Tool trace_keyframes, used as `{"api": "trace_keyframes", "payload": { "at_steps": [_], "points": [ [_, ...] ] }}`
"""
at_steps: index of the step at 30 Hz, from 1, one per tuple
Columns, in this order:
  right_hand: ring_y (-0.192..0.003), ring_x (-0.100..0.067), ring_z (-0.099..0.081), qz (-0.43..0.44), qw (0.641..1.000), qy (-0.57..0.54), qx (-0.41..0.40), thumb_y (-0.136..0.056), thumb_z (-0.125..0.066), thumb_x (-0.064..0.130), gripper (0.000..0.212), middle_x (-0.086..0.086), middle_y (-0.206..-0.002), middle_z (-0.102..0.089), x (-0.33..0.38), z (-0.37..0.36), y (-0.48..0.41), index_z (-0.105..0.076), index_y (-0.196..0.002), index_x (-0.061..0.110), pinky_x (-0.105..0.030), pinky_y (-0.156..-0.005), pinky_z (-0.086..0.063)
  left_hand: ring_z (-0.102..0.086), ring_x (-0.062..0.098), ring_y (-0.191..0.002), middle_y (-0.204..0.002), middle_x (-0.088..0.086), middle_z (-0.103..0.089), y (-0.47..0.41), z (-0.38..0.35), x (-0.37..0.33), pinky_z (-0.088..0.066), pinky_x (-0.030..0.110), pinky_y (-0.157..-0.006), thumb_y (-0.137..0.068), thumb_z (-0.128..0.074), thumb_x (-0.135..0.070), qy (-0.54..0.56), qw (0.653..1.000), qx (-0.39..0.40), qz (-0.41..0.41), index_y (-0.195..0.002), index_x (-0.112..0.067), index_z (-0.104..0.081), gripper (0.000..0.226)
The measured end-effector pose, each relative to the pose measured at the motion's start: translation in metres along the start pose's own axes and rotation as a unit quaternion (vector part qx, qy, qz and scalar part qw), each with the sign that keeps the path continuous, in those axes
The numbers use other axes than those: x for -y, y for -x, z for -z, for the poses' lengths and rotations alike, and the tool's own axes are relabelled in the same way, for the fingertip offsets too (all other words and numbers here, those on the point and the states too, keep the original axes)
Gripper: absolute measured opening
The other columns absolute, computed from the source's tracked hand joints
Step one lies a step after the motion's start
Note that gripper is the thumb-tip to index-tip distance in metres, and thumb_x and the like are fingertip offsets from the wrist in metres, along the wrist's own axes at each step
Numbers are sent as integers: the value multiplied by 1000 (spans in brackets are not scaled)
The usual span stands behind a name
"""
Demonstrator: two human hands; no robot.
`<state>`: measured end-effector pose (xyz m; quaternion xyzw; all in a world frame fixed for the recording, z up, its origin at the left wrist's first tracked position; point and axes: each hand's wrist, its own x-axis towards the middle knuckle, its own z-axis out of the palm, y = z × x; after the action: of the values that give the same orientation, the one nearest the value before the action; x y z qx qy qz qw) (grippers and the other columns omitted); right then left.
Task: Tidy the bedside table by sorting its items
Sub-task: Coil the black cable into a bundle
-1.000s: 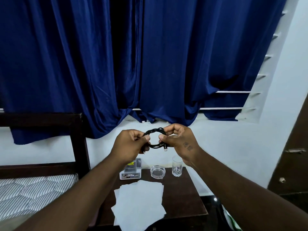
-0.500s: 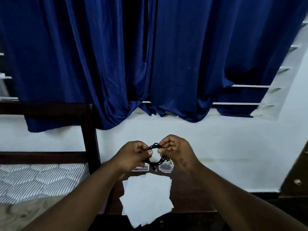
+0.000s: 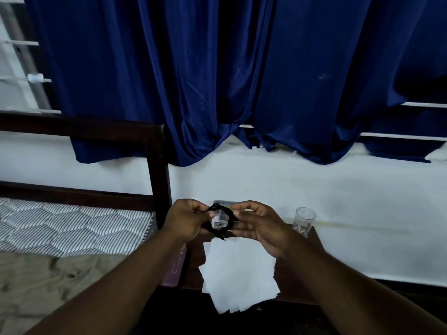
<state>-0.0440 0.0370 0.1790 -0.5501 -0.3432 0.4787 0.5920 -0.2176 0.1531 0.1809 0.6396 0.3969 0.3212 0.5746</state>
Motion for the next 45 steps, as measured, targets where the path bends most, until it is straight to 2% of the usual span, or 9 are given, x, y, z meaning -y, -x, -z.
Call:
{"api": "trace_keyframes", "payload": {
  "at_steps": [3,7,12,14,17,24,28,37,45],
  "points": [
    [-93,-33,-71,-18,999,-36,-24,-90,-72,12,33,-17,-107,-72,-17,-10,-20,-65,-118,-4,-36,-82,-62,-74,30,-69,-89,30,-75,-15,9,21,-65,42,-60,-87,-78,-1,20,999,-31,20,-84,1,-74,5],
    [-85,-27,-72,-39,995,-59,-63,-91,-72,10,20,-15,-98,-70,-38,-26,-57,-69,-106,-2,-32,-78,-63,-72,32,-76,-90,30,-74,-46,21,51,-63,57,-75,-84,-81,-3,31,995,-81,40,-87,1,-71,11],
    [-77,-19,-70,-59,993,-55,-84,-92,-69,5,6,-9,-88,-70,-64,-41,-110,-68,-86,7,-30,-79,-62,-73,26,-82,-94,21,-75,-91,30,84,-63,35,-67,-91,-73,0,25,991,-112,63,-94,-3,-73,5],
    [-80,-18,-69,-66,990,-48,-111,-93,-67,2,8,-14,-96,-70,-78,-44,-135,-68,-85,5,-30,-77,-62,-75,30,-91,-101,18,-76,-110,32,101,-65,40,-77,-93,-68,2,18,991,-113,72,-103,-3,-75,13],
    [-87,-19,-67,-85,984,-37,-150,-95,-64,-1,7,-17,-103,-68,-102,-49,-166,-68,-88,0,-26,-76,-62,-73,28,-102,-112,12,-76,-136,32,126,-61,42,-93,-95,-65,2,-26,988,-128,83,-112,-8,-75,22],
    [-89,-22,-62,-131,967,-59,-213,-98,-56,-2,13,-15,-91,-68,-163,-61,-211,-68,-94,3,-44,-102,-52,-67,21,-114,-124,9,-72,-193,28,188,-54,36,-104,-98,-54,4,-70,983,-126,116,-127,-11,-71,36],
    [-83,-17,-65,-116,966,-16,-233,-99,-57,3,25,-8,-87,-68,-196,-62,-233,-64,-122,-3,-42,-99,-55,-63,20,-123,-134,9,-68,-218,24,208,-48,40,-113,-99,-49,5,-96,984,-96,119,-137,-10,-63,44],
    [-108,-22,-71,-103,959,98,-246,-95,-62,18,31,-6,-114,-75,-233,-66,-259,-70,-124,14,-43,-101,-55,-58,20,-132,-147,7,-60,-242,16,229,-45,36,-116,-92,-48,3,-175,977,-53,105,-147,-14,-54,58],
    [-112,-19,-68,-87,955,148,-242,-95,-59,18,32,-5,-120,-74,-237,-66,-260,-70,-125,15,-40,-105,-52,-38,20,-150,-162,8,-41,-236,12,234,-22,18,-117,-95,-41,6,-218,973,-35,65,-156,-9,-40,63]
  ]
}}
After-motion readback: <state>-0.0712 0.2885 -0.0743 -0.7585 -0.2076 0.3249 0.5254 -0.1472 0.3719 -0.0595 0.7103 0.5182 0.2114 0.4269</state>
